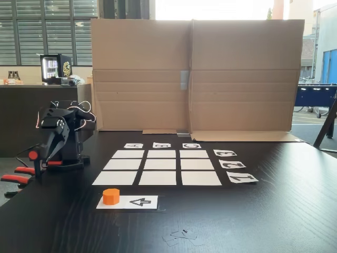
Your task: Pick up the round, orange token and place it in the grid on square B2.
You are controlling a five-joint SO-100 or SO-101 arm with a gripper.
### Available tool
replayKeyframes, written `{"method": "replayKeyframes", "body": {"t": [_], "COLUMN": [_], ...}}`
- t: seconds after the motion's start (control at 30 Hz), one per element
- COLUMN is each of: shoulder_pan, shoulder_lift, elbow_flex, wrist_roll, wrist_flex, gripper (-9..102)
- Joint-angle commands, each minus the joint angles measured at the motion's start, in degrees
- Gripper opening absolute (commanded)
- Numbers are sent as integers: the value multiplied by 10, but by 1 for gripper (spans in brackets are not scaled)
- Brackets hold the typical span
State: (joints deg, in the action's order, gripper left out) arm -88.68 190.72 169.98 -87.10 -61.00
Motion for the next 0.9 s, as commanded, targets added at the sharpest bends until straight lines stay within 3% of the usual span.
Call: {"method": "replayKeyframes", "body": {"t": [0.0, 0.23, 0.67, 0.87], "shoulder_pan": [1, 16, 69, 73], "shoulder_lift": [2, -41, -375, -511], "elbow_flex": [-5, -48, -326, -461], "wrist_roll": [-4, 1, 14, 18], "wrist_flex": [9, 18, -18, -67], "gripper": [-1, -1, 0, 16]}}
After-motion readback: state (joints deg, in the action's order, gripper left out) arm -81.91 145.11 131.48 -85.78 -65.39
